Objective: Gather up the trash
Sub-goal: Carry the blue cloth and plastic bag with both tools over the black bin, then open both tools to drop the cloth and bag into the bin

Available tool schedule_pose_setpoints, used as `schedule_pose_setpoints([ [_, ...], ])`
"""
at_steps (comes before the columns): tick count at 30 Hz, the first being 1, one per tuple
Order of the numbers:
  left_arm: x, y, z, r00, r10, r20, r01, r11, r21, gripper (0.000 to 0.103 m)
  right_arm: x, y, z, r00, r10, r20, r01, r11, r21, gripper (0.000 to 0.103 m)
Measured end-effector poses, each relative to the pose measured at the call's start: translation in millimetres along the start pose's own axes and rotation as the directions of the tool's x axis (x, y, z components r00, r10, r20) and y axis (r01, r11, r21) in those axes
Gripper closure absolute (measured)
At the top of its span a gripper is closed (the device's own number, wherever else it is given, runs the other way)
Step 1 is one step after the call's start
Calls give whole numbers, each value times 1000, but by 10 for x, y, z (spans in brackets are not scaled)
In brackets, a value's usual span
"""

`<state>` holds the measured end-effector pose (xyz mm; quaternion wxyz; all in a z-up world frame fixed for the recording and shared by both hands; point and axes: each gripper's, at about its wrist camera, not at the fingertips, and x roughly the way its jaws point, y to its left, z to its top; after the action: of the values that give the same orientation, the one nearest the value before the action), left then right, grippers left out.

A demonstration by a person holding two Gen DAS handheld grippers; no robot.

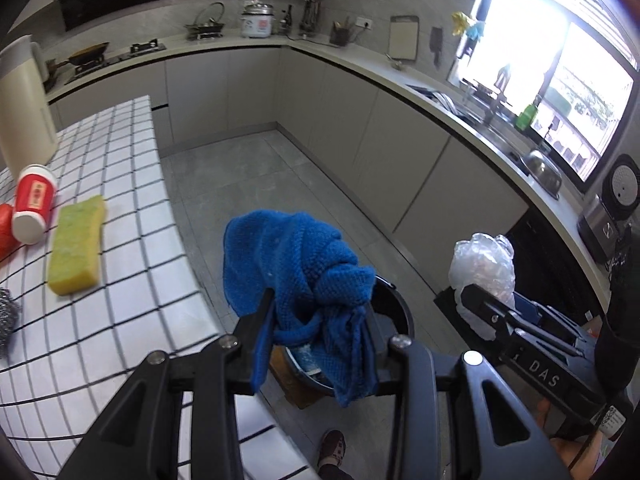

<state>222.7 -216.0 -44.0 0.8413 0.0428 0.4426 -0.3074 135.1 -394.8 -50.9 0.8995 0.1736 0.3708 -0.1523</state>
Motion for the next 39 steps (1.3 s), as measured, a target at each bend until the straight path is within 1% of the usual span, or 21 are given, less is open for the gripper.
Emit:
schedule_pose_setpoints([
  [6, 321, -229, -84, 998, -11, -69, 12, 1000, 5, 65, 132, -317, -106, 999, -24, -49, 25, 999, 23, 54],
  [11, 570, -340, -165, 993, 1, -114, -1, 1000, -6, 65, 378, -520, -155, 995, -16, -101, 19, 999, 32, 54],
  [17, 872, -425, -277, 987, 45, -155, -49, 999, -23, 65, 736, -670, -214, 987, 11, -162, -6, 1000, 30, 53],
  [25, 1264, -479, -391, 968, 105, -227, -115, 993, -35, 64, 1225, -768, -245, 972, 43, -231, -47, 999, -11, 53],
  [31, 1452, -451, -460, 958, 139, -249, -157, 986, -52, 62, 1544, -842, -261, 961, 61, -269, -71, 997, -27, 53],
  [33, 1497, -448, -486, 956, 140, -256, -161, 985, -62, 58, 1619, -866, -256, 956, 71, -284, -84, 996, -33, 52],
  [34, 1527, -439, -491, 955, 140, -262, -163, 984, -67, 55, 1664, -860, -255, 954, 69, -291, -84, 996, -38, 51],
  [35, 1556, -429, -503, 953, 141, -267, -166, 983, -73, 50, 1717, -859, -250, 952, 66, -299, -83, 996, -45, 48],
  [36, 1574, -425, -510, 952, 143, -269, -170, 982, -80, 48, 1753, -870, -255, 951, 60, -303, -79, 996, -49, 46],
  [38, 1593, -420, -509, 951, 154, -267, -182, 980, -84, 39, 1832, -869, -244, 950, 50, -307, -69, 996, -52, 41],
  [39, 1596, -422, -504, 951, 162, -262, -190, 978, -84, 37, 1845, -876, -241, 950, 47, -307, -66, 996, -53, 40],
])
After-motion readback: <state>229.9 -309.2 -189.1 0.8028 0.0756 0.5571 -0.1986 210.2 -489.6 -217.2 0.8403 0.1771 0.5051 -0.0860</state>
